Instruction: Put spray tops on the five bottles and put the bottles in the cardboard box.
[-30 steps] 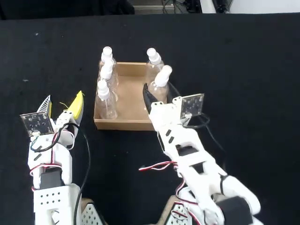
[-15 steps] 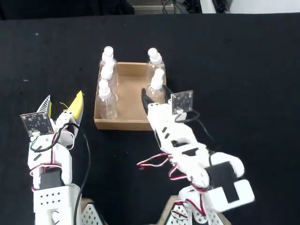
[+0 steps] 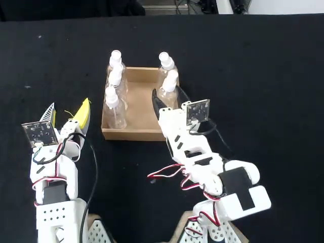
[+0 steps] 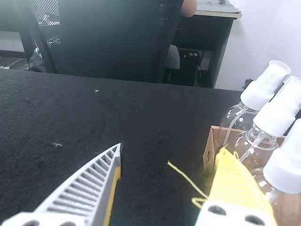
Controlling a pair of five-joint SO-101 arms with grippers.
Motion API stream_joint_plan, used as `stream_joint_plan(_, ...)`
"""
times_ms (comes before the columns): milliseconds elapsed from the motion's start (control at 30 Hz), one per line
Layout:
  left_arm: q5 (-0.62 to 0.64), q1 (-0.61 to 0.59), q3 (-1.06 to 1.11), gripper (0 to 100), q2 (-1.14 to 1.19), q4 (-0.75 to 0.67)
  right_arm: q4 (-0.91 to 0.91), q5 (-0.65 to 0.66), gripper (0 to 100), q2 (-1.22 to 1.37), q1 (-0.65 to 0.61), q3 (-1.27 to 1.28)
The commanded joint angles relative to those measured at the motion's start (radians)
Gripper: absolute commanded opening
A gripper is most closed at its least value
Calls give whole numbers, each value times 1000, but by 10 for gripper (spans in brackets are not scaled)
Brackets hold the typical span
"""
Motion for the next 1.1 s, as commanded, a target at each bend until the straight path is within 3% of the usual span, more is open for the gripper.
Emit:
stream_joint_plan(0,11,5,24,220,-17,-26,-37,37,14,5,23,-15)
stream_joint_plan(100,11,5,24,220,-17,-26,-38,86,12,5,23,-16)
stream_joint_plan(1067,11,5,24,220,-17,-26,-133,91,16,131,18,-45)
